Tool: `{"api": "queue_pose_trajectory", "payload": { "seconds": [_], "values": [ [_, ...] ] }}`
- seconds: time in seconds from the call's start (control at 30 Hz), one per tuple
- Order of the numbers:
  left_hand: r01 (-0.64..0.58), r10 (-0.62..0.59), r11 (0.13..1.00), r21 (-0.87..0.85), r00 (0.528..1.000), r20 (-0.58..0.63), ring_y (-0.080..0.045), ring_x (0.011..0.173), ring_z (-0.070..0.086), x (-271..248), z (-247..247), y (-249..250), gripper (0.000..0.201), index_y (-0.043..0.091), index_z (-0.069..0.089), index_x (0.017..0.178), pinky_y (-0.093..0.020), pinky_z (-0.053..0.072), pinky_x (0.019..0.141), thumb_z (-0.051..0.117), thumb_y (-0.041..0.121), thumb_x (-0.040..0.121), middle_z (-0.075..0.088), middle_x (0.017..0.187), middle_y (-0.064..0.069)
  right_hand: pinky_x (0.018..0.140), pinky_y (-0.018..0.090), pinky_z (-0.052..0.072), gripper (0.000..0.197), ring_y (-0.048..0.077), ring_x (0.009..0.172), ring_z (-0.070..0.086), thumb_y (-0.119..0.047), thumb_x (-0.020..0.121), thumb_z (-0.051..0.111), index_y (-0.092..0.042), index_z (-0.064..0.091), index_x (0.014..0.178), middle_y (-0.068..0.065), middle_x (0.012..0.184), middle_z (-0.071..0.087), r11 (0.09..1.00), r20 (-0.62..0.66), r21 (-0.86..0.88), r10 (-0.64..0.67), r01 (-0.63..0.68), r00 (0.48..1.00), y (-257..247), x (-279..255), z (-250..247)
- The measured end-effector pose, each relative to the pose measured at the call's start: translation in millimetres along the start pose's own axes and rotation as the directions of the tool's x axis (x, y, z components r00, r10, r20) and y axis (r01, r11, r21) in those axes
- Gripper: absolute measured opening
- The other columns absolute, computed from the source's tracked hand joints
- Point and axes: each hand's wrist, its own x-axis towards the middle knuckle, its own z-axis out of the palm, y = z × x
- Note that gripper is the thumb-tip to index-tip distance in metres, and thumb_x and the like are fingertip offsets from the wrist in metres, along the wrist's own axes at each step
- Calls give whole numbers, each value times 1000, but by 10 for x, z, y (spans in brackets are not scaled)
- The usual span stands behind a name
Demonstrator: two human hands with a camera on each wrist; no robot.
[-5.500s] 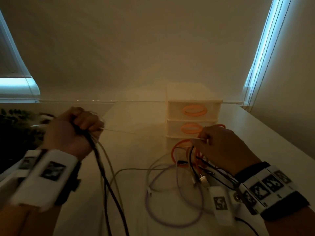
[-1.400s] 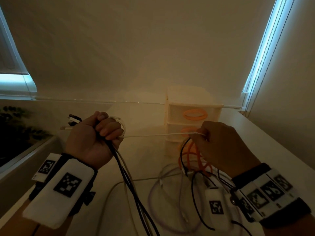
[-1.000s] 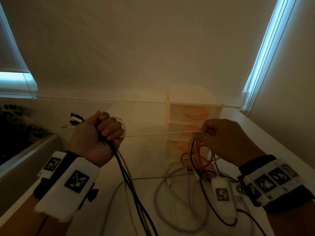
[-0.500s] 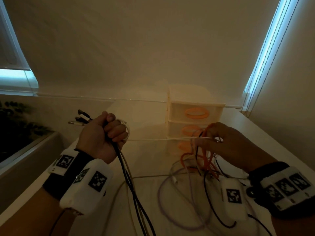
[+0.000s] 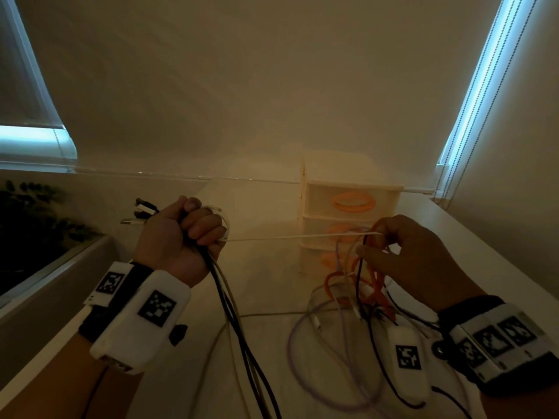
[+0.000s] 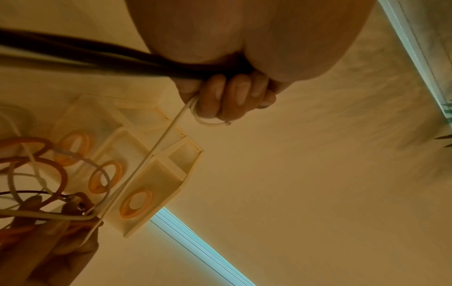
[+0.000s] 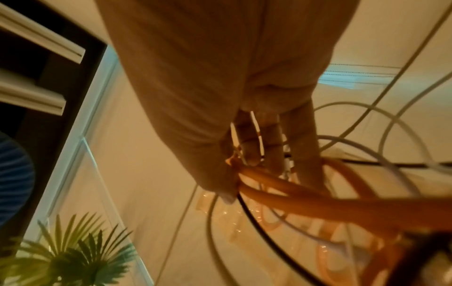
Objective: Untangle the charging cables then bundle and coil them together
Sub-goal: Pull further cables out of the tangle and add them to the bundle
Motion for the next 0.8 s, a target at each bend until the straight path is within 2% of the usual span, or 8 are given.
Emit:
{"api": "queue_pose_trajectory", "payload": {
  "seconds": [0.1,0.2,0.3,0.37,0.53,0.6,0.7,0.8],
  "values": [
    [-13,13,1000,-13,1000,5,-6,44,24,9,-10,34,42,19,46,64,-20,24,42,36,32,103,24,54,10,70,13,46,25,7,72,63,-23,81,78,-20,57,68,0,72,64,997,14,66,30,-31,999,-43,-12,-29],
    [-28,28,1000,-12,1000,10,-5,45,24,19,-29,77,43,19,46,63,-19,24,43,36,32,103,25,55,11,58,17,48,30,11,54,60,-25,83,75,-17,59,59,3,55,61,995,-111,95,44,-33,993,-85,-43,25],
    [-46,47,999,-10,999,4,-5,46,24,5,-27,99,43,19,46,63,-18,23,44,36,33,102,24,56,11,57,36,56,39,19,53,60,-41,84,74,-18,56,57,3,51,56,993,-226,31,117,-113,967,-127,-24,160],
    [-50,50,999,-2,999,7,-5,46,24,0,-26,99,42,20,46,63,-18,23,44,36,33,102,24,56,11,60,41,57,47,20,56,61,-55,86,64,-18,57,59,3,54,58,984,-227,42,175,-170,958,-150,-29,206],
    [-7,7,999,32,1000,5,-5,44,23,-9,-24,8,42,20,46,65,-19,23,42,36,36,103,22,55,10,80,43,56,39,11,79,67,-60,93,48,-29,71,87,-4,82,71,968,10,146,207,-206,978,-158,-94,252],
    [2,-1,998,58,1000,-14,-6,43,23,-15,-17,-56,43,20,45,65,-19,22,42,36,37,104,21,55,10,74,43,54,56,13,65,63,-68,88,46,-19,64,69,0,67,66,960,99,191,190,-207,977,-171,-105,247],
    [-1,3,997,76,1000,-27,-5,43,23,-4,-29,-79,43,20,45,65,-18,22,42,36,37,104,22,55,10,52,37,38,77,18,45,41,-85,72,49,-11,42,53,1,47,40,927,35,335,166,-168,986,-175,-106,223],
    [-35,37,998,47,999,-27,-5,43,24,16,-72,29,40,20,45,65,-18,24,42,38,34,101,24,55,11,54,38,41,64,20,48,40,-64,84,60,-5,48,61,2,50,39,934,-86,323,191,-154,978,-41,-83,238]
  ]
}}
